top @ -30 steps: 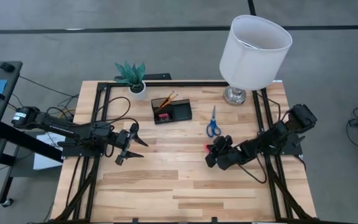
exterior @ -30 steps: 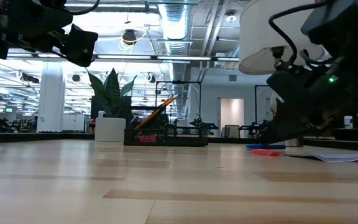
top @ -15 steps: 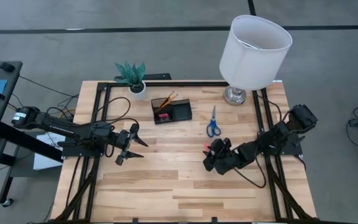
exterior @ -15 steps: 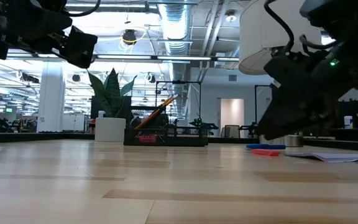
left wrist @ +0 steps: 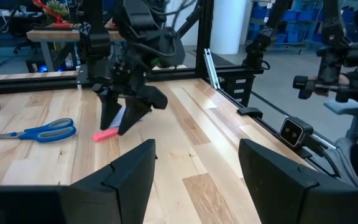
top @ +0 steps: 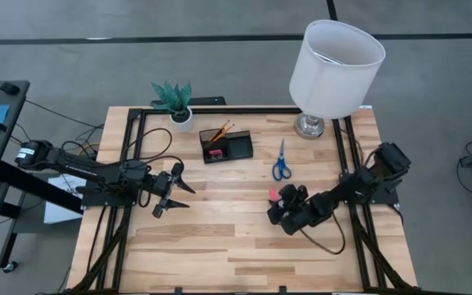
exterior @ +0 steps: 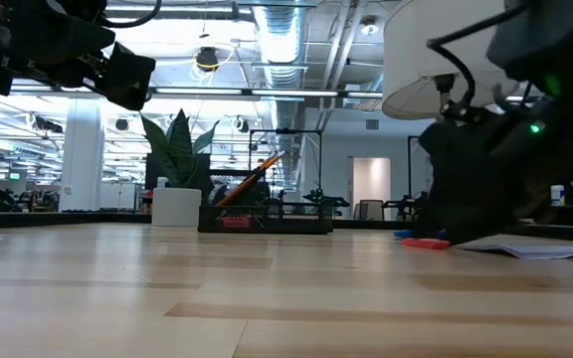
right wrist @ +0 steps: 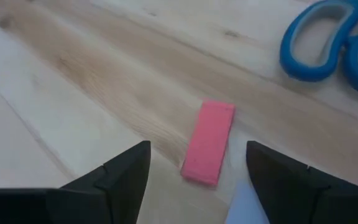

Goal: Pick and place office supplies into organizer
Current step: Put the pink eraser into the black desk organizer

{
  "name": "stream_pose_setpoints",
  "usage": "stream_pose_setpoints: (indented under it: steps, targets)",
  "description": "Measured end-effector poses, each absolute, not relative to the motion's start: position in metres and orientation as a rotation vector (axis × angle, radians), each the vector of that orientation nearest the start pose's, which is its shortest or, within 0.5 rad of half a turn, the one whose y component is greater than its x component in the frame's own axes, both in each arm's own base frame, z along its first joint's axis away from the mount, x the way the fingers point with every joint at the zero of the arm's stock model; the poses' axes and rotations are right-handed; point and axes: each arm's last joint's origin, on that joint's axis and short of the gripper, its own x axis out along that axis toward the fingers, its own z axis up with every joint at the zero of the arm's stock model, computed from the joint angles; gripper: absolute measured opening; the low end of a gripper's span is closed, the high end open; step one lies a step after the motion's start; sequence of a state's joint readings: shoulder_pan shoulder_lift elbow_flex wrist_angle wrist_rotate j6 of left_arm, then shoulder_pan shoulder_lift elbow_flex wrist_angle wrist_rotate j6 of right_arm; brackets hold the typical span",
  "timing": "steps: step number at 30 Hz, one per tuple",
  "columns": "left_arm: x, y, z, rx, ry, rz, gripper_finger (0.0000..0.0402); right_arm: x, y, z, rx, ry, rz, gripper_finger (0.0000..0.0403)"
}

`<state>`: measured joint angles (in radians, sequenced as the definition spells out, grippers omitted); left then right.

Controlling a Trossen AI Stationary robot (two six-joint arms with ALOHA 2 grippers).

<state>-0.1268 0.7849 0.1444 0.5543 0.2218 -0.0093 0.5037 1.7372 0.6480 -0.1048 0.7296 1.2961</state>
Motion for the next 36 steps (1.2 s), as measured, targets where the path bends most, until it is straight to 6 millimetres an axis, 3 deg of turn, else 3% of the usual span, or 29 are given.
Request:
stream_pose_setpoints:
  steps: [5, 12, 36]
  targets:
    - [0.159, -0.027, 0.184, -0.013, 0.087, -0.348, 0.0223, 0.248, 0.114, 0.067, 0.425, 0.568, -0.828, 0.026]
    - [0.159, -0.027, 0.184, -0.012, 0.086, -0.348, 0.0223, 0.265, 0.122, 0.053, 0.311, 0.523, -0.885, 0.026]
    - [0.159, -0.027, 0.184, -0.013, 0.086, -0.35, 0.0223, 0.266, 0.131, 0.054, 0.285, 0.622, -0.936, 0.026]
